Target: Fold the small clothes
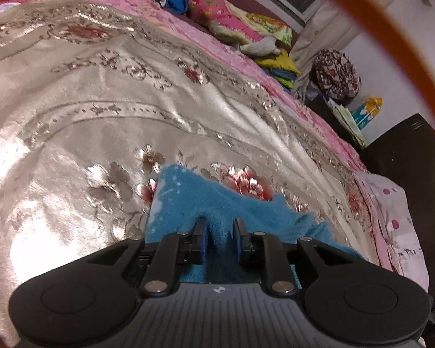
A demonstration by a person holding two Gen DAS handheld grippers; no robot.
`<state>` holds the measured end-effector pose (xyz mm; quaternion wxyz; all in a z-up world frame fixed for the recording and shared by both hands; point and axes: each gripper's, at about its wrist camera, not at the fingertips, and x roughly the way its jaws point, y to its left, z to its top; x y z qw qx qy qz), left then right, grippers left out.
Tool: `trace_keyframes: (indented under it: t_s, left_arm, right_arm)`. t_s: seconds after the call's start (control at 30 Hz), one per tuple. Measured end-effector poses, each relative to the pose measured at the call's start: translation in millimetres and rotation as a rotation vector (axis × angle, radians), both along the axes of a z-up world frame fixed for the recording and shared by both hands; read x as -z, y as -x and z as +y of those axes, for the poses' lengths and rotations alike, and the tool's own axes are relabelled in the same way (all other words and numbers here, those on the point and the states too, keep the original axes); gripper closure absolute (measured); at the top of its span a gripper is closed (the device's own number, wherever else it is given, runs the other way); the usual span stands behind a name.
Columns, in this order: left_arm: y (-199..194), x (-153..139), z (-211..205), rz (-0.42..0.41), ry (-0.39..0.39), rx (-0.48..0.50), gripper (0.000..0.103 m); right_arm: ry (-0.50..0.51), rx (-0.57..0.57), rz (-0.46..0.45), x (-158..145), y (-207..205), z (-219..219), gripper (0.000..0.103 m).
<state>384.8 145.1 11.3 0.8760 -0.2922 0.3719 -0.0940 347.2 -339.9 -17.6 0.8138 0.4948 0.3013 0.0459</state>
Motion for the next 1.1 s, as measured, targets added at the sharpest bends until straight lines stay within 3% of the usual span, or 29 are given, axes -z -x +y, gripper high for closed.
trace_keyframes:
  t_s: [0.13, 0.27, 0.33, 0.47, 0.53, 0.7, 0.83, 1.0, 1.1]
  left_arm:
    - [3, -9, 12, -0.043, -0.01, -0.077, 0.058]
    - [6, -13, 23, -0.043, 0.001, -0.097, 0.057]
    - [13, -14, 19, -0.045, -0.046, -0.079, 0.057]
    - [31, -11, 7, -0.046, -0.13, -0.034, 0.057]
    - [37, -12, 0, -0.052, -0.158, -0.018, 0.056]
    - [52, -15, -13, -0.097, -0.213, 0.0, 0.056]
    - [58, -18, -29, -0.126, -0.332, 0.015, 0.055]
    - [52, -2, -32, -0.052, -0.45, -0.044, 0.055]
    - [59, 7, -23, -0.027, -0.444, -0.065, 0.053]
  right_arm:
    - [-0.026, 0.005, -0.027, -4, -2, 0, 0.068]
    - [-0.034, 0.012, -0.031, -4, -2, 0, 0.064]
    - [-0.036, 0.006, -0.053, -6, -1, 0, 0.056]
    - [0.015, -0.004, -0.079, -15, -4, 2, 0.048]
    - [0.057, 0.004, -0.094, -21, -5, 3, 0.037]
    - [0.139, -0.006, -0.1, -32, -6, 5, 0.037]
    - [0.379, -0.075, -0.084, -40, 5, 25, 0.038]
    - [0.573, -0.128, -0.026, -35, 11, 48, 0.046]
    - [0.634, -0.119, 0.012, -34, 8, 53, 0.052]
